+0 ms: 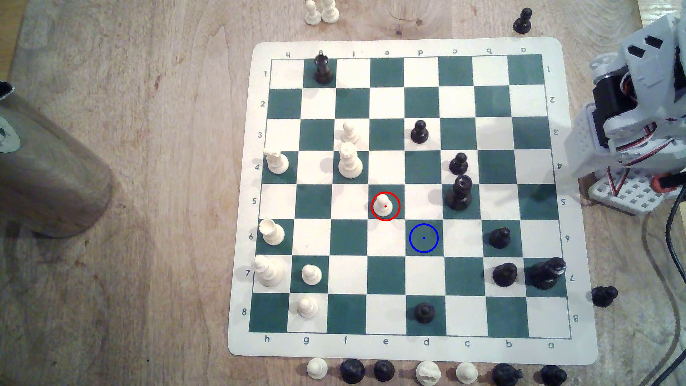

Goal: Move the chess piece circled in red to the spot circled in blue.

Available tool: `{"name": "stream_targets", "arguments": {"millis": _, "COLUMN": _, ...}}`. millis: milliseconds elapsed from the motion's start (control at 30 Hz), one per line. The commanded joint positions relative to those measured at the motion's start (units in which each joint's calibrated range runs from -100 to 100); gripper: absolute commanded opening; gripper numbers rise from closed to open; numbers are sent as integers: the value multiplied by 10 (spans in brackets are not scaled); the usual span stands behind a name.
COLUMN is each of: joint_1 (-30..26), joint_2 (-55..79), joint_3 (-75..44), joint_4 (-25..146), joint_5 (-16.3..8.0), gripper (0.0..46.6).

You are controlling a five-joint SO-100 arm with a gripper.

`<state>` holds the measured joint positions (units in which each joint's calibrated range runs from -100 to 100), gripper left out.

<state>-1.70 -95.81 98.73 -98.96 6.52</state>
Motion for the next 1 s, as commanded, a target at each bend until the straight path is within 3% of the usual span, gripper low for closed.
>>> {"name": "stream_targets", "arguments": {"millis": 0, "joint_1": -1, "joint_2": 1, "joint_3": 9, "joint_4": 43, "joint_5": 1, "gripper": 2}}
{"name": "stream_targets", "arguments": {"millis": 133, "joint_1": -23, "joint_2": 1, "joint_3": -21, "joint_4": 186, "joint_5": 1, "gripper": 2}}
{"name": "stream_targets", "arguments": {"millis": 600, "joint_1": -21, "joint_2": 1, "joint_3": -374, "joint_4": 1070, "joint_5": -2, "gripper": 2}}
{"name": "stream_targets", "arguments": {"millis": 733, "joint_1": -21, "joint_2": 1, "joint_3": -429, "joint_4": 1260, "joint_5": -3, "gripper": 2}}
{"name": "stream_targets", "arguments": {"millis": 967, "joint_1": -19, "joint_2": 35, "joint_3": -422, "joint_4": 1398, "joint_5": -7, "gripper": 28}}
